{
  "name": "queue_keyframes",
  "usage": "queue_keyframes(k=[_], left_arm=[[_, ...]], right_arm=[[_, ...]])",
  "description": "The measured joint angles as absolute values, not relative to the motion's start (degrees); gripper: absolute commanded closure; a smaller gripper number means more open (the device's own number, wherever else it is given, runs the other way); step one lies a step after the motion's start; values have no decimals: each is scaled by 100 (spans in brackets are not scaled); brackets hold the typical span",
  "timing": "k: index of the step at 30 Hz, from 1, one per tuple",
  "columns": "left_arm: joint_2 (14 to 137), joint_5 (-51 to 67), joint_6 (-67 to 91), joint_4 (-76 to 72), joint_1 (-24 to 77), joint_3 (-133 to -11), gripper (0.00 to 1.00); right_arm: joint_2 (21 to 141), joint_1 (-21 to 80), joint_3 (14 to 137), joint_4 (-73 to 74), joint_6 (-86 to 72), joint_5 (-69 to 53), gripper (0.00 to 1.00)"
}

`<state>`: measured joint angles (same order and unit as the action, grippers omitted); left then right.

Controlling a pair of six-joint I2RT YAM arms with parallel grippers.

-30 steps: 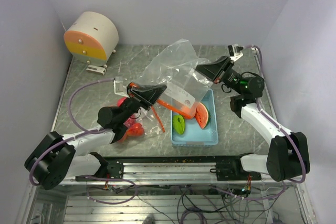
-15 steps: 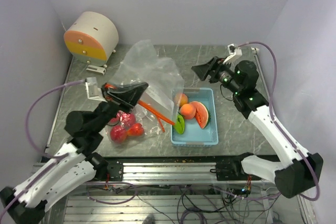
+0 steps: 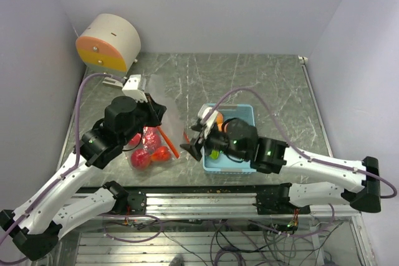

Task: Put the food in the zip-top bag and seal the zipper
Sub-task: Pick up the zipper food storage bag at the center of the board, then open the zipper of the food storage bag.

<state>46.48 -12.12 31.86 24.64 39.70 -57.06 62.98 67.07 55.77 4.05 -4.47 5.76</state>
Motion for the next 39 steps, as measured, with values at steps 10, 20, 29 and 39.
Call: queue_keyframes(k=[10, 20, 29, 39], left_arm=[[4866, -1286, 3284, 2742, 3970, -5671, 93], [4733, -1313, 3308, 2729, 3970, -5653, 93], [4727, -1315, 3301, 2731, 3970, -5649, 93], [4602, -1326, 3301, 2729, 3970, -5586, 93]], right_arm=[[6740, 7476, 5004, -419, -255, 1271, 32], [7487, 7531, 5247, -1267, -576, 1243, 38], [7749, 7647, 5247, -1391, -781, 1909, 61], [7629, 7647, 5227, -1387, -825, 2814, 70]])
